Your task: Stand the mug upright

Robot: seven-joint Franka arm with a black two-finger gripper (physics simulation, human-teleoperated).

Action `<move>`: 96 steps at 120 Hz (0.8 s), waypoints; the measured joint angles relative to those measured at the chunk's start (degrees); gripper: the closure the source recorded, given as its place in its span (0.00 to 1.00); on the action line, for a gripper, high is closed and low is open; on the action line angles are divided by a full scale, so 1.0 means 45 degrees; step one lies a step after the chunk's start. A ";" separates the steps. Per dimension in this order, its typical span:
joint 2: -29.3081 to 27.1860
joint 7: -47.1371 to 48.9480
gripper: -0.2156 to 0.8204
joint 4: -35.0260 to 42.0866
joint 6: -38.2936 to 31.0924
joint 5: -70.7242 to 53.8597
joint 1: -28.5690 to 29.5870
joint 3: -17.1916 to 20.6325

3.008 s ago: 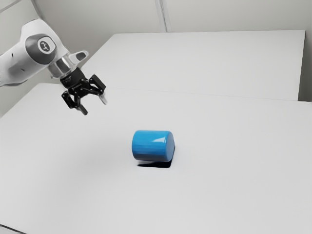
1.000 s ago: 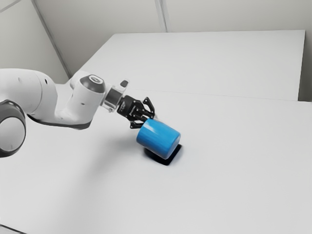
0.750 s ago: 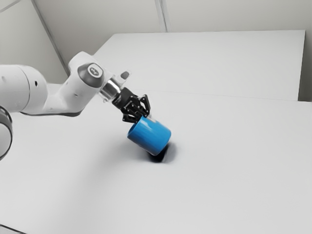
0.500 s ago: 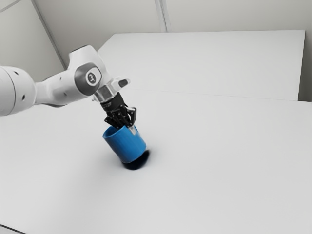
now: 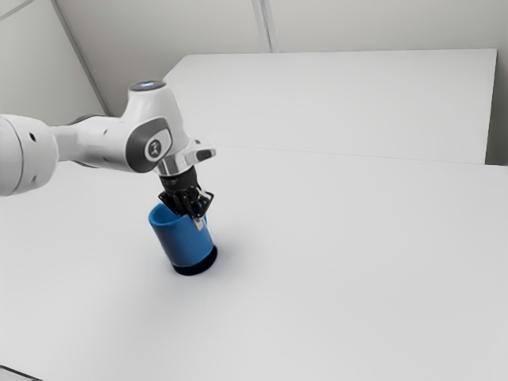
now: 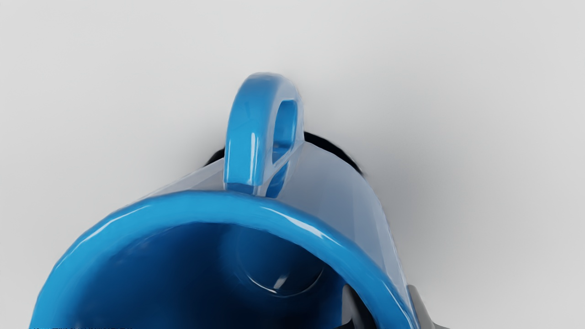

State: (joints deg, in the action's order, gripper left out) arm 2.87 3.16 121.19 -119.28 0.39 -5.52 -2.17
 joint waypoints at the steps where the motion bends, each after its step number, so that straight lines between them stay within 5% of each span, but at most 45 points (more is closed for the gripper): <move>1: 0.0029 0.0010 0.97 0.0007 -0.0014 -0.0012 0.0000 0.0000; 20: 0.0307 0.0178 0.96 0.0046 -0.0265 -0.0141 -0.0107 -0.0001; 54: -0.0202 0.0096 0.44 -0.0026 -0.0201 -0.0265 -0.0315 0.0071; 96: -0.0711 -0.0033 0.25 -0.1768 0.0463 -0.1163 -0.0440 0.0009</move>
State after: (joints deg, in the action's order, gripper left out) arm -0.33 3.01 113.24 -117.20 -4.84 -7.51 -2.13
